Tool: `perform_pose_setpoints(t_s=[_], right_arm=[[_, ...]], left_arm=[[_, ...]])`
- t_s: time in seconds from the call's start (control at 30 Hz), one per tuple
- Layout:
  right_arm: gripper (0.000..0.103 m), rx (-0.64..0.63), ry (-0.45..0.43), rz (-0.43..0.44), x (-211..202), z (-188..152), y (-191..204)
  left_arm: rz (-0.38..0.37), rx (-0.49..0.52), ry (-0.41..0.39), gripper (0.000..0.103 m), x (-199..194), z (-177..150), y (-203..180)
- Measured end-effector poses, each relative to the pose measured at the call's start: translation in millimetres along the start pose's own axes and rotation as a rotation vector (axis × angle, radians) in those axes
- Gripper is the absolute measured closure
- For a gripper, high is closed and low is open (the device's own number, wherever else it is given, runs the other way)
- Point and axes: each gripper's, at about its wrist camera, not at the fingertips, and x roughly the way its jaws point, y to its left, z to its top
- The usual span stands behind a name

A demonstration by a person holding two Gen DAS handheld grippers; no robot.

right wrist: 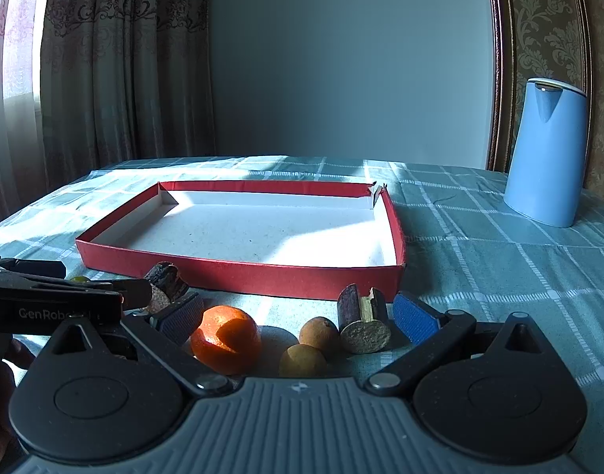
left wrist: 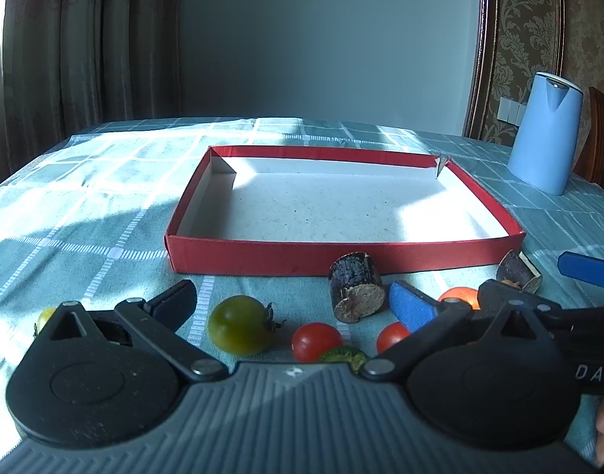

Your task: Organize fruits

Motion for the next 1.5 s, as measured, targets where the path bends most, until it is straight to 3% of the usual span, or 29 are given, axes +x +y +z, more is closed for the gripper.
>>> perform_pose_setpoints(t_s=[0.13, 0.4, 0.6, 1.5], right_arm=[[0.0, 0.004, -0.001, 0.001, -0.3, -0.4, -1.1], [0.0, 0.025, 0.0, 0.002, 0.2, 0.2, -3.4], [0.0, 0.026, 0.012, -0.006, 2.1, -0.3, -3.7], [0.0, 0.032, 0.029, -0.006, 4.2, -1.2, -4.5]], left_arm=[[-0.012, 0.002, 0.041, 0.001, 4.2, -1.1, -0.6], [0.001, 0.01, -0.019, 0.0, -2.0, -1.1, -2.3], [-0.008, 0.016, 0.028, 0.0, 2.0, 0.0, -1.1], [0.017, 0.034, 0.027, 0.0, 1.9, -1.2, -1.3]])
